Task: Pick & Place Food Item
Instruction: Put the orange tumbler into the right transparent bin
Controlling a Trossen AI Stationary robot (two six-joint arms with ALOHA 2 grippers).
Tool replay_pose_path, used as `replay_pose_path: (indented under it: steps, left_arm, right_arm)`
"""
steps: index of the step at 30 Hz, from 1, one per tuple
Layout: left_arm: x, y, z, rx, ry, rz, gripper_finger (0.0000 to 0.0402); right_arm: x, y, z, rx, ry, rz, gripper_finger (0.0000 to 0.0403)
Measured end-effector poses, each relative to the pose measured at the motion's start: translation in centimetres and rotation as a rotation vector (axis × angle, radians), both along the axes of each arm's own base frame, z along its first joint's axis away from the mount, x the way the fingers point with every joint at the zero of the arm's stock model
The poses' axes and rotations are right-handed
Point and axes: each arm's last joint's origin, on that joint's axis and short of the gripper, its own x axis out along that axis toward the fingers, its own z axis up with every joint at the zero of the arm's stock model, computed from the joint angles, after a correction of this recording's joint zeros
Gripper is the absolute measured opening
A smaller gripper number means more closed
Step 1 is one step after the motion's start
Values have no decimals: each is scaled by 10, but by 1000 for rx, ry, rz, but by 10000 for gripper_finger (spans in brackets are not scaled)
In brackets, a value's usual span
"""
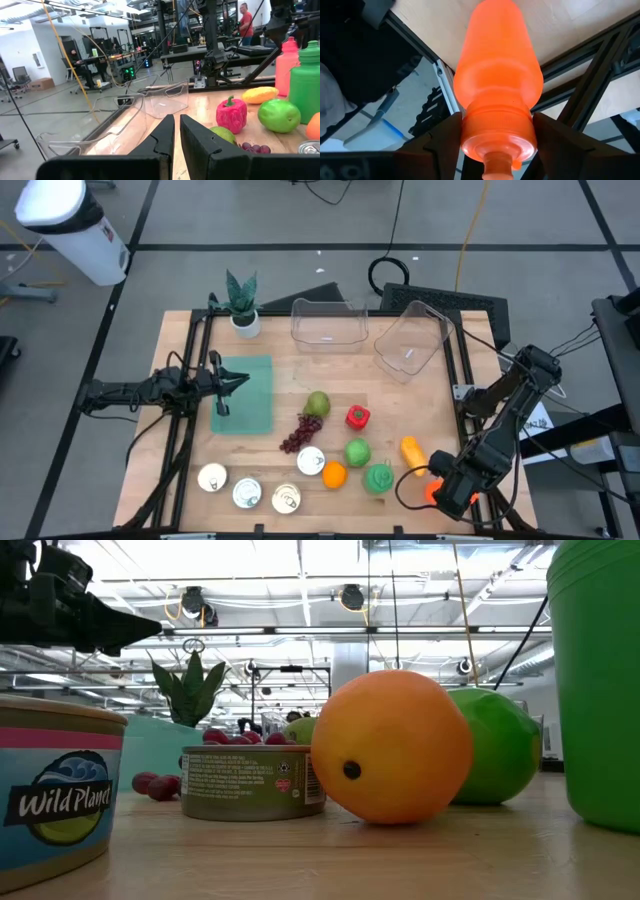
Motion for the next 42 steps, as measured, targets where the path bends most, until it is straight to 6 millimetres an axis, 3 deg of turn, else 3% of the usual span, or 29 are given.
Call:
replay_pose_path:
  steps: [10,18,31,42]
  left_arm:
    - [0,0,0,0,0,1,42]
    - [0,0,0,0,0,0,42]
    - [0,0,0,0,0,0,42]
    - [0,0,0,0,0,0,42]
  right_arm:
    - [-2,-3,3,9,-11,1,205]
    - [-15,-21,26,52,-93,-49,205]
    - [-39,-69,68,21,-531,-29,204]
    - [-41,-91,81,-309,-946,225,207]
